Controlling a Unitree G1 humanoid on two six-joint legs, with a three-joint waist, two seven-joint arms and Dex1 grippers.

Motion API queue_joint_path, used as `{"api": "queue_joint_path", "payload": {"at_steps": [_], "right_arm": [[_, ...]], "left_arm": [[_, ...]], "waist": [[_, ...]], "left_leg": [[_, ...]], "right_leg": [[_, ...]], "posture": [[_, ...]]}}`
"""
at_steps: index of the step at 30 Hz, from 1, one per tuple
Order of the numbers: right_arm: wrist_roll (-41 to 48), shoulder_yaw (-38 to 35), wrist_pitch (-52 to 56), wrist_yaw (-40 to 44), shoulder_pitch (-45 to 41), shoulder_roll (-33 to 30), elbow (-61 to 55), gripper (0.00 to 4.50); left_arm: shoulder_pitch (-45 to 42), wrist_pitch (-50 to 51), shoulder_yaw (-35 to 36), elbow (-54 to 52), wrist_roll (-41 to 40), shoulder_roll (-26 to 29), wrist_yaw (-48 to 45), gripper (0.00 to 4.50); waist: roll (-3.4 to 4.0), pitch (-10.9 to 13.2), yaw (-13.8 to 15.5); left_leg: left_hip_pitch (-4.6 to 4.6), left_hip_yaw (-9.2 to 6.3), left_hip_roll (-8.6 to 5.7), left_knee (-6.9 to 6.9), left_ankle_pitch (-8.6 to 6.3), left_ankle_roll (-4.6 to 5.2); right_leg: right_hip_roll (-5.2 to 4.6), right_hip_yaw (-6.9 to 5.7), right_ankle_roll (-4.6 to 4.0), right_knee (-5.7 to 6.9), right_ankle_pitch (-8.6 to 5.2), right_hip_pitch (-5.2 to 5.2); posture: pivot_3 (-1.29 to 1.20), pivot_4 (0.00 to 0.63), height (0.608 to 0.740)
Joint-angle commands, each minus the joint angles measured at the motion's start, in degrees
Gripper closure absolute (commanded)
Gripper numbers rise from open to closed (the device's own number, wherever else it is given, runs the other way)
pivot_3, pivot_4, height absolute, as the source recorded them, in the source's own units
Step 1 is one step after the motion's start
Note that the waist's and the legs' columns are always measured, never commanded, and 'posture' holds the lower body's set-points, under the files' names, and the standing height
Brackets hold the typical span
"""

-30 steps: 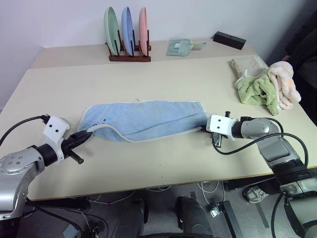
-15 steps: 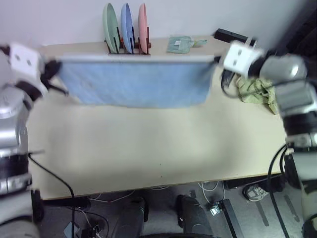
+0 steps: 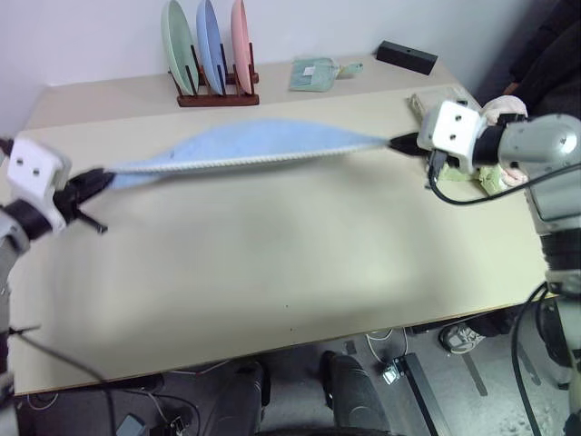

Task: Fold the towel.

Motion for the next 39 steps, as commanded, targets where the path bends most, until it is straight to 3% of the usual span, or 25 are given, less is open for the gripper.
{"api": "queue_joint_path", "payload": {"at_steps": [1, 4, 7, 13, 20, 27, 34, 36, 37, 39], "right_arm": [[6.1, -4.7, 8.2, 6.3, 4.2, -6.2, -7.7, 4.48], [7.5, -5.2, 10.9, 8.3, 7.3, -9.0, -10.0, 4.48], [6.2, -3.6, 10.9, 7.1, 6.6, -7.8, -9.1, 4.48], [-3.1, 3.8, 3.9, 0.2, 1.8, 1.5, 2.0, 4.48], [-9.8, 7.7, -5.5, -4.9, -4.0, 10.2, 19.2, 4.48], [-12.5, 7.8, -13.8, -7.0, -8.0, 14.5, 31.9, 4.48], [-13.4, 7.3, -16.6, -8.1, -9.3, 15.5, 36.1, 4.48], [-13.5, 7.1, -16.1, -8.6, -9.4, 15.5, 36.4, 4.5], [-13.5, 7.0, -15.9, -8.7, -9.4, 15.5, 36.5, 4.23], [-13.4, 6.6, -15.6, -9.3, -9.2, 15.3, 35.6, 3.58]], "left_arm": [[9.8, 6.5, 8.8, -7.6, -3.5, 1.6, -5.1, 4.5], [15.1, 9.8, 12.0, -10.0, -4.6, 1.9, -6.3, 4.5], [15.7, 9.9, 11.6, -10.4, -4.0, 2.0, -5.9, 4.5], [4.1, 5.8, -0.4, -1.4, 0.1, 0.8, -0.9, 4.5], [-8.8, 0.1, -13.1, 13.6, 6.4, 0.9, -0.5, 4.5], [-16.2, -5.0, -19.1, 23.1, 10.5, -1.1, 1.3, 4.5], [-19.7, -7.3, -19.4, 26.9, 11.6, -4.1, 4.6, 4.5], [-20.1, -7.3, -19.1, 27.0, 11.5, -4.9, 5.5, 3.89], [-20.3, -7.1, -18.9, 27.1, 11.4, -5.2, 5.9, 3.62], [-20.9, -7.1, -17.9, 27.3, 11.1, -6.1, 7.7, 2.65]], "waist": [[0.06, 0.0, 0.3], [0.1, 0.0, 0.9], [0.1, 0.0, 1.4], [0.1, 0.0, 2.1], [0.12, 0.0, 1.7], [0.12, 0.0, 1.6], [0.12, 0.0, 1.6], [0.12, 0.0, 1.6], [0.12, 0.0, 1.6], [0.12, 0.0, 1.6]], "left_leg": [[0.08, 0.02, 0.02, -0.01, 0.0, 0.0], [0.24, 0.01, 0.2, 0.16, -0.01, 0.0], [0.27, 0.02, 0.43, 0.61, -0.03, -0.02], [0.32, 0.05, 0.42, 0.67, -0.02, -0.03], [0.16, 0.08, 0.36, 0.64, -0.02, -0.05], [0.18, 0.08, 0.37, 0.6, -0.03, -0.08], [0.18, 0.07, 0.36, 0.65, -0.03, -0.09], [0.18, 0.07, 0.36, 0.65, -0.03, -0.08], [0.18, 0.07, 0.35, 0.64, -0.03, -0.09], [0.18, 0.07, 0.35, 0.64, -0.03, -0.09]], "right_leg": [[0.0, 0.0, 0.0, 0.01, 0.0, 0.06], [0.14, -0.12, -0.2, -0.02, -0.11, 0.36], [0.34, -0.23, -0.35, -0.09, -0.07, 0.65], [0.35, -0.25, -0.44, -0.1, 0.03, 0.72], [0.33, -0.21, -0.21, -0.06, 0.21, 0.45], [0.35, -0.2, -0.2, 0.02, 0.22, 0.4], [0.35, -0.19, -0.16, 0.09, 0.24, 0.4], [0.35, -0.18, -0.16, 0.1, 0.25, 0.4], [0.35, -0.18, -0.16, 0.11, 0.24, 0.4], [0.35, -0.18, -0.16, 0.11, 0.24, 0.39]], "posture": [[0.0, 0.15, 0.74], [0.0, 0.15, 0.74], [0.0, 0.15, 0.74], [0.0, 0.15, 0.74], [0.0, 0.15, 0.74], [0.0, 0.15, 0.74], [0.0, 0.15, 0.74], [0.0, 0.15, 0.74], [0.0, 0.15, 0.74], [0.0, 0.15, 0.74]]}}
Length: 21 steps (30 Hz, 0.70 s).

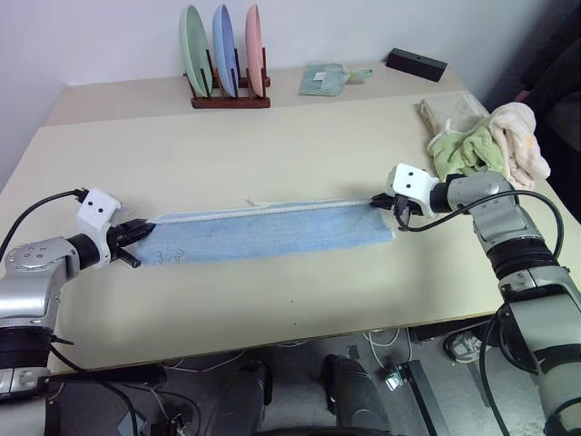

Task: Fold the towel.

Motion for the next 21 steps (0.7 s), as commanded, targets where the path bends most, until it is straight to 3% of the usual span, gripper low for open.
{"api": "queue_joint_path", "payload": {"at_steps": [1, 5, 6, 11, 14, 17, 21], "right_arm": [[-0.2, -2.4, 0.4, -2.0, -1.0, -1.1, -1.7, 3.17], [0.8, -4.1, 2.1, -2.5, 0.7, -2.7, -6.1, 1.22], [1.2, -4.7, 2.7, -2.7, 1.5, -3.2, -7.9, 0.77], [10.3, -14.4, 18.2, -2.3, 11.0, -7.0, -27.4, 0.77], [19.3, -20.7, 32.1, -1.9, 18.0, -7.8, -40.0, 0.03], [27.1, -26.0, 44.8, -5.9, 24.6, -5.4, -50.5, 0.03], [40.6, -33.9, 64.2, -15.9, 35.0, 3.1, -64.8, 0.03]], "left_arm": [[-1.4, -0.6, 3.5, -0.4, -0.8, -0.9, 3.2, 2.22], [-0.6, 1.9, 6.9, -3.0, -3.1, -2.4, 6.3, 0.23], [0.1, 2.4, 8.0, -4.0, -3.9, -2.7, 6.8, 0.0], [6.3, 6.3, 18.7, -13.9, -10.4, -5.9, 11.6, 0.0], [9.3, 8.4, 20.8, -20.9, -13.0, -6.5, 12.5, 0.0], [11.9, 9.9, 16.6, -28.9, -13.7, -7.4, 11.9, 0.0], [12.4, 9.0, -1.7, -41.2, -9.9, -10.2, 10.0, 0.0]], "waist": [[0.0, 0.0, 0.0], [0.0, 0.0, 0.0], [0.0, 0.0, 0.0], [0.0, 0.0, 0.2], [-0.02, 0.0, 0.4], [-0.01, 0.0, 0.6], [0.01, -0.1, 1.8]], "left_leg": [[0.0, 0.0, 0.0, 0.0, 0.0, 0.0], [0.0, 0.0, 0.0, 0.0, 0.0, 0.0], [-0.01, -0.01, 0.0, 0.0, 0.0, 0.0], [-0.01, -0.03, 0.01, 0.0, -0.04, -0.04], [-0.03, -0.07, 0.03, 0.04, -0.05, -0.03], [0.04, -0.09, 0.04, 0.08, -0.06, -0.04], [0.14, -0.15, 0.02, 0.1, -0.08, 0.0]], "right_leg": [[0.0, 0.0, 0.0, 0.01, 0.0, 0.0], [-0.01, 0.01, 0.0, 0.01, 0.0, -0.01], [-0.01, 0.01, 0.0, 0.01, 0.0, -0.01], [-0.02, 0.03, 0.01, 0.0, 0.0, -0.02], [0.0, 0.02, 0.0, 0.0, 0.0, 0.0], [0.01, 0.02, -0.01, -0.02, -0.01, 0.14], [0.01, 0.0, -0.02, -0.21, -0.01, 0.4]], "posture": [[0.0, 0.15, 0.74], [0.0, 0.15, 0.74], [0.0, 0.15, 0.74], [0.0, 0.15, 0.74], [0.0, 0.15, 0.74], [0.0, 0.15, 0.74], [0.0, 0.15, 0.74]]}}
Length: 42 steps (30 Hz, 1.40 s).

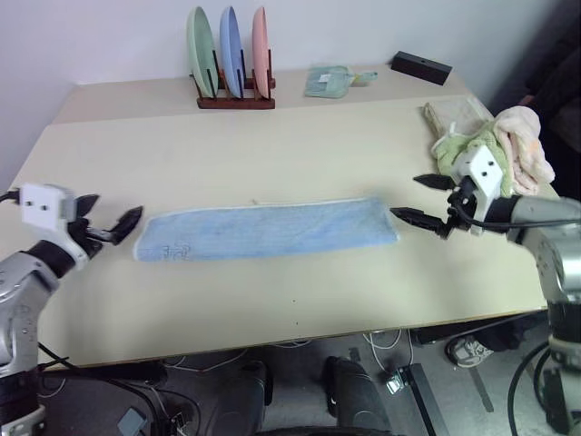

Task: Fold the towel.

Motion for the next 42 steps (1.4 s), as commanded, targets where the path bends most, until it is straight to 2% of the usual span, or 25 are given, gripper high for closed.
{"api": "queue_joint_path", "payload": {"at_steps": [1, 7, 11, 14, 22, 25, 32, 34, 39, 42], "right_arm": [[11.6, -7.3, 14.9, -9.3, 4.7, 6.5, -10.8, 0.03], [19.6, -17.5, 32.7, -28.4, 8.3, 21.1, -17.0, 0.03], [22.2, -25.4, 40.1, -38.2, 5.2, 30.8, -17.8, 0.03], [20.9, -29.3, 44.4, -44.0, 2.0, 37.0, -17.1, 0.03], [15.0, -37.2, 43.5, -55.3, -10.2, 45.7, -7.1, 0.03], [13.7, -37.9, 41.2, -57.6, -11.7, 46.4, -4.5, 0.88], [14.9, -38.4, 38.0, -60.6, -13.1, 46.3, -2.9, 4.45], [15.3, -38.7, 37.1, -61.1, -12.9, 45.5, -3.5, 4.45], [16.1, -39.2, 34.0, -59.9, -11.8, 37.7, -5.2, 4.45], [15.8, -36.3, 33.9, -56.6, -11.1, 28.5, -4.7, 4.45]], "left_arm": [[-0.9, -1.4, -14.7, -8.6, 3.1, -2.3, -1.9, 0.0], [-5.8, -2.3, -28.6, -10.9, 4.5, -9.8, -2.6, 0.0], [-6.6, -2.2, -31.0, -10.5, 4.6, -10.9, -3.8, 0.0], [-6.9, -2.3, -31.1, -10.2, 4.3, -11.6, -3.8, 0.0], [-6.4, -1.6, -29.4, -11.0, 4.3, -12.3, -1.9, 0.0], [-5.8, -1.5, -29.1, -11.2, 4.3, -12.4, -1.1, 0.0], [-4.0, -1.6, -29.9, -12.5, 4.6, -13.0, 0.1, 0.0], [-3.9, -1.7, -30.1, -12.4, 4.6, -13.2, 0.2, 0.0], [-4.7, -2.9, -30.9, -10.0, 5.3, -13.9, -0.2, 0.0], [-5.5, -3.5, -31.3, -8.6, 5.5, -14.5, -0.7, 0.0]], "waist": [[0.01, 0.0, 0.4], [0.03, -0.1, 0.3], [0.26, -0.2, 0.0], [0.35, -0.2, 0.0], [0.41, -0.3, -0.2], [0.41, -0.3, -0.4], [0.44, -0.3, -1.3], [0.46, -0.3, -1.0], [0.52, -0.3, -0.9], [0.63, -0.2, -1.2]], "left_leg": [[0.0, 0.01, -0.02, 0.03, 0.0, 0.01], [-0.01, 0.04, 0.01, 0.06, 0.0, 0.02], [-0.01, 0.12, 0.03, 0.0, 0.0, 0.03], [0.0, 0.11, 0.05, 0.0, 0.0, 0.03], [0.02, 0.1, 0.04, 0.02, 0.0, 0.04], [0.03, 0.09, 0.05, -0.01, 0.0, 0.04], [0.05, 0.08, 0.07, -0.05, 0.0, 0.04], [0.06, 0.06, 0.08, -0.04, 0.0, 0.04], [0.03, 0.08, 0.0, -0.03, 0.0, 0.06], [0.03, 0.09, 0.02, -0.05, 0.0, 0.06]], "right_leg": [[-0.01, 0.02, 0.0, -0.02, 0.0, 0.03], [0.05, 0.04, -0.05, -0.01, 0.01, -0.02], [0.06, 0.07, -0.03, 0.0, 0.01, -0.08], [0.11, 0.06, -0.03, 0.01, 0.01, -0.08], [0.14, 0.05, -0.03, 0.01, 0.01, -0.05], [0.16, 0.05, -0.02, 0.03, 0.01, -0.05], [0.17, 0.05, -0.02, 0.06, 0.01, -0.06], [0.19, 0.04, -0.02, 0.06, 0.01, -0.04], [0.13, 0.04, -0.02, -0.01, 0.0, -0.01], [0.14, 0.03, -0.02, -0.01, 0.0, -0.01]], "posture": [[0.0, 0.15, 0.74], [0.0, 0.15, 0.74], [0.0, 0.15, 0.74], [0.0, 0.15, 0.74], [0.0, 0.15, 0.74], [0.0, 0.15, 0.74], [0.0, 0.15, 0.74], [0.0, 0.15, 0.74], [0.0, 0.15, 0.74], [0.0, 0.15, 0.74]]}}
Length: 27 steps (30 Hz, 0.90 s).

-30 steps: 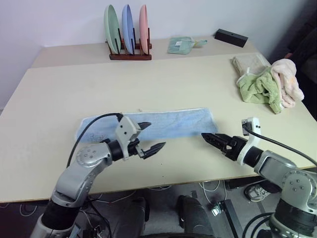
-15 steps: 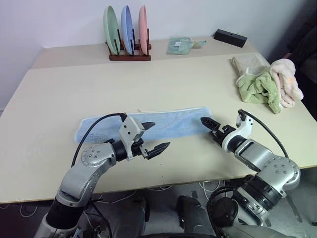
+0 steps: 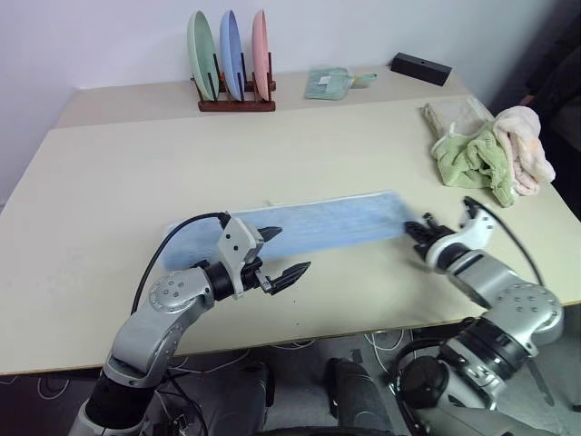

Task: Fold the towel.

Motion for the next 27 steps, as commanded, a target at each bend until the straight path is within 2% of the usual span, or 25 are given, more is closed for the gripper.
{"api": "queue_joint_path", "payload": {"at_steps": [1, 6, 10, 13, 16, 19, 27], "right_arm": [[0.6, 4.0, -1.2, 4.8, 0.7, -9.6, -2.0, 4.45], [-1.2, 20.2, -6.7, 15.5, 2.6, -23.1, -5.4, 4.45], [-4.5, 40.3, -15.8, 29.5, 6.2, -34.6, -14.9, 4.45], [-9.8, 52.6, -22.7, 35.6, 9.1, -40.0, -17.7, 4.45], [-14.8, 59.8, -28.0, 37.0, 9.8, -39.8, -15.2, 4.45], [-18.3, 63.9, -31.6, 38.2, 9.8, -38.6, -12.7, 4.45], [-23.1, 65.7, -34.5, 38.2, 8.6, -34.0, -8.3, 4.45]], "left_arm": [[-1.3, -2.1, -0.2, 0.1, 0.4, -0.5, -0.8, 0.0], [-2.6, -2.8, -0.6, 1.6, 0.7, -1.1, -1.6, 0.0], [-3.2, -2.5, -0.3, 1.5, 0.6, -1.2, -1.6, 0.0], [-2.7, -2.3, -0.3, 0.7, 0.5, -1.2, -1.3, 0.0], [-2.1, -1.9, -0.5, -0.3, 0.5, -1.3, -0.7, 0.0], [-1.8, -1.5, -1.0, -0.9, 0.8, -1.3, -0.3, 0.0], [-1.8, -0.1, -0.8, -2.2, 0.6, -0.7, 0.3, 0.0]], "waist": [[0.1, 0.0, 0.0], [0.1, 0.0, -0.5], [0.1, 0.0, -0.2], [-0.02, 0.0, 0.1], [-0.12, 0.1, 0.3], [-0.12, 0.1, 0.3], [-0.13, 0.1, 0.3]], "left_leg": [[0.0, 0.02, 0.01, 0.0, 0.0, 0.01], [0.01, 0.24, 0.14, 0.0, -0.04, 0.08], [-0.01, 0.28, 0.19, 0.02, -0.07, 0.12], [-0.04, 0.24, 0.18, 0.03, -0.08, 0.14], [-0.07, 0.18, 0.15, 0.13, -0.08, 0.13], [-0.08, 0.08, 0.1, 0.17, -0.08, 0.13], [-0.07, 0.03, 0.1, 0.14, -0.08, 0.13]], "right_leg": [[0.0, 0.0, 0.0, -0.01, 0.0, 0.0], [0.09, 0.01, 0.02, -0.05, -0.02, 0.0], [0.14, 0.01, 0.06, -0.08, -0.05, 0.01], [0.14, -0.01, 0.1, -0.13, -0.08, 0.03], [0.1, -0.01, 0.1, -0.16, -0.08, 0.07], [0.02, 0.02, 0.09, -0.18, -0.08, 0.07], [0.02, 0.0, 0.1, -0.19, -0.08, 0.06]], "posture": [[0.0, 0.15, 0.74], [0.0, 0.15, 0.74], [0.0, 0.15, 0.74], [0.0, 0.15, 0.74], [0.0, 0.15, 0.74], [0.0, 0.15, 0.74], [0.0, 0.15, 0.74]]}}
